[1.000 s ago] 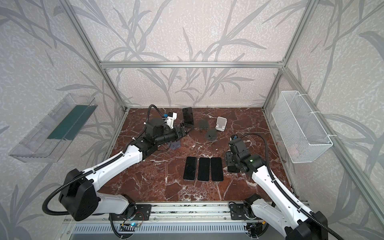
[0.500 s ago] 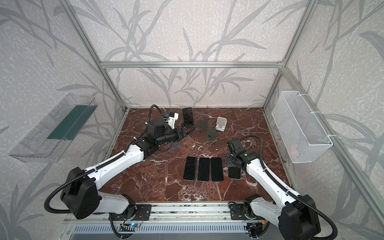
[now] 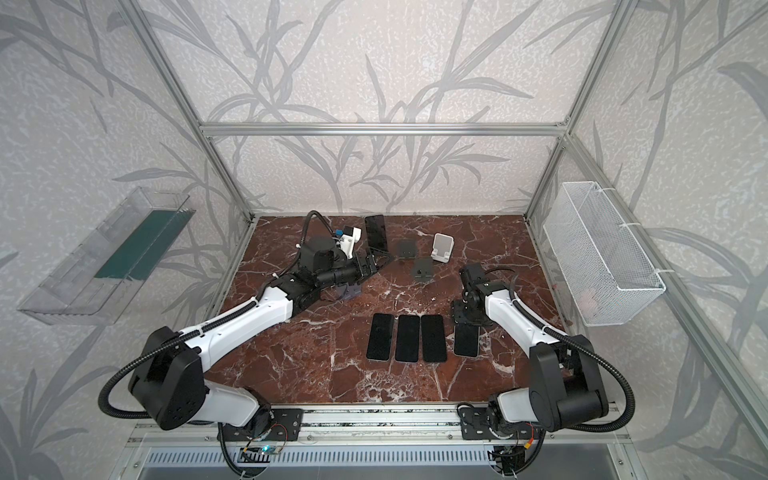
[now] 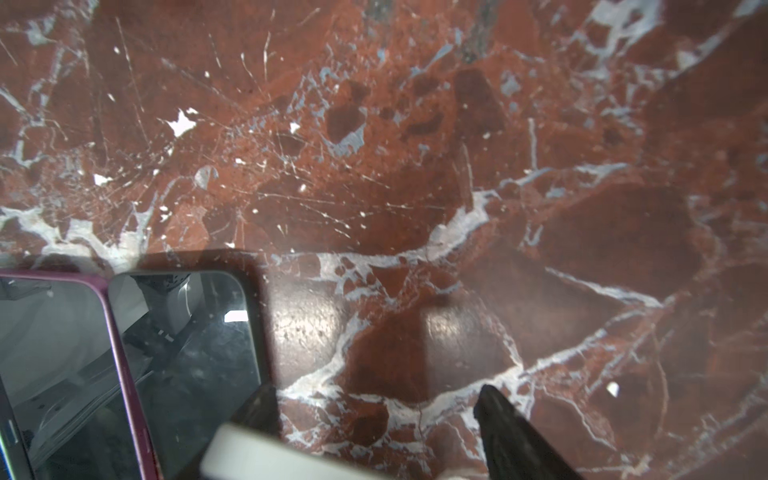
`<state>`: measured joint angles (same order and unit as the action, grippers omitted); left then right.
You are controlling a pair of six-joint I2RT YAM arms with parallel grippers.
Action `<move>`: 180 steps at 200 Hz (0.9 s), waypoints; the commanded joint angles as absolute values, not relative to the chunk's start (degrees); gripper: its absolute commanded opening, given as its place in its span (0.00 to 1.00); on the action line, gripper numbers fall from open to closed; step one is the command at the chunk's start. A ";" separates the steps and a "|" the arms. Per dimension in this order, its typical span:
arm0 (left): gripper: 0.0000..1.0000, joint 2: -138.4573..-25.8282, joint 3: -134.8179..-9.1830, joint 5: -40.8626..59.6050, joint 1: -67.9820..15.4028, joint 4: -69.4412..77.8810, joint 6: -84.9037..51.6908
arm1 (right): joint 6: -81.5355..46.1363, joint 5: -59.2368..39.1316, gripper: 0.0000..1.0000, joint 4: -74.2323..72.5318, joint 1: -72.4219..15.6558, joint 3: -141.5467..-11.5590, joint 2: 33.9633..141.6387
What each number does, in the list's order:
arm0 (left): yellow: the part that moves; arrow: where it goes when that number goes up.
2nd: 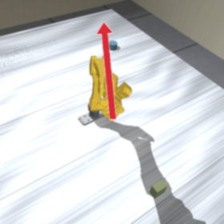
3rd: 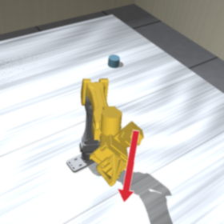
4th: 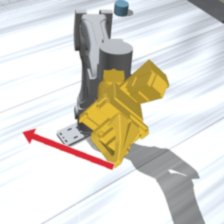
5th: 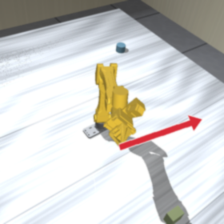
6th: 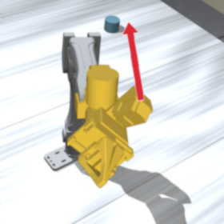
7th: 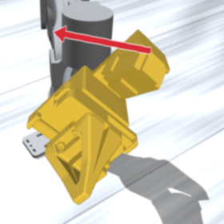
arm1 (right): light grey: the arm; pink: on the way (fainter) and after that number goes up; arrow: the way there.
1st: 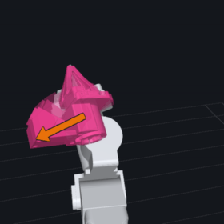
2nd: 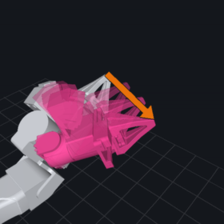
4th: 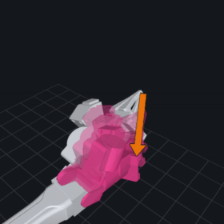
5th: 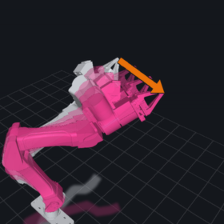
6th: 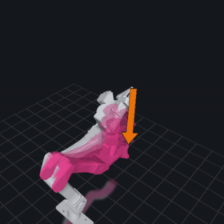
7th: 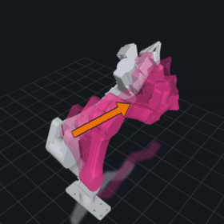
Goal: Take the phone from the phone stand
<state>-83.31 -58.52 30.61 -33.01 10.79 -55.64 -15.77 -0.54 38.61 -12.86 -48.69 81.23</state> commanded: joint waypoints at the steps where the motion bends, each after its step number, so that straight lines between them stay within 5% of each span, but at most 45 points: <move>1: 0.90 -83.98 -59.53 31.74 -33.33 12.95 -57.24 | -14.24 -3.83 0.63 38.69 -12.46 -50.13 83.14; 180: 0.90 -82.90 -60.21 31.40 -32.71 11.39 -55.40 | -9.92 -3.32 0.68 43.87 -11.16 -57.15 96.06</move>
